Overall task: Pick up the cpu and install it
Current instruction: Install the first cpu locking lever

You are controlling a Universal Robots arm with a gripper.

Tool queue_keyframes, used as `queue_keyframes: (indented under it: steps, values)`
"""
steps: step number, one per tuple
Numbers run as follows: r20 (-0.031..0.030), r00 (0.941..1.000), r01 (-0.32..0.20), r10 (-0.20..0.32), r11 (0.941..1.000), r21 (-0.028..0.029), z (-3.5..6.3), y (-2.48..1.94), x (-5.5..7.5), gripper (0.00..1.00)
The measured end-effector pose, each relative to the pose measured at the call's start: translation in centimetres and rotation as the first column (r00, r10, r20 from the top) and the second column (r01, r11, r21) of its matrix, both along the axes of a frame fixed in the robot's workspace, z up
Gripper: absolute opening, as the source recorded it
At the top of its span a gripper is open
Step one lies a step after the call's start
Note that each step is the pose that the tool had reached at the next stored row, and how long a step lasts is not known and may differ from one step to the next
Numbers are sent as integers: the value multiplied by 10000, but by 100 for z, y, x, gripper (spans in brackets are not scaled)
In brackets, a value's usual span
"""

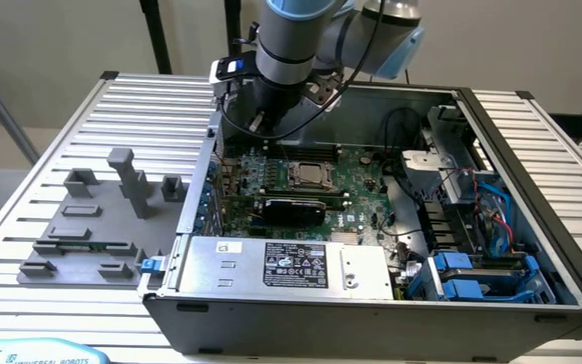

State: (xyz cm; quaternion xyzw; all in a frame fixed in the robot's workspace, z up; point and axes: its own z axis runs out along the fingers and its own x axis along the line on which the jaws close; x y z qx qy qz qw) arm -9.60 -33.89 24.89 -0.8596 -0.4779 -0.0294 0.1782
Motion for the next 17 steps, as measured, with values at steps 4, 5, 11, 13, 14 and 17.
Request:
queue_keyframes:
  steps: [4, 5, 11, 13, 14, 17]
  values:
    - [1, 10000, 0, 0, 10000, 1, 34, -17, 94, 11]
    - [2, 10000, 1, -1, 10000, 3, 35, -22, 116, 11]
    - [1, 10000, 0, 0, 10000, 10, 36, -50, 293, 11]
    - [0, 10000, 0, 0, 10000, 17, 36, -58, 373, 11]
    - [0, 10000, 1, -1, 10000, 21, 36, -63, 415, 11]
    - [1, 10000, 1, -1, 10000, 33, 36, -76, 538, 11]
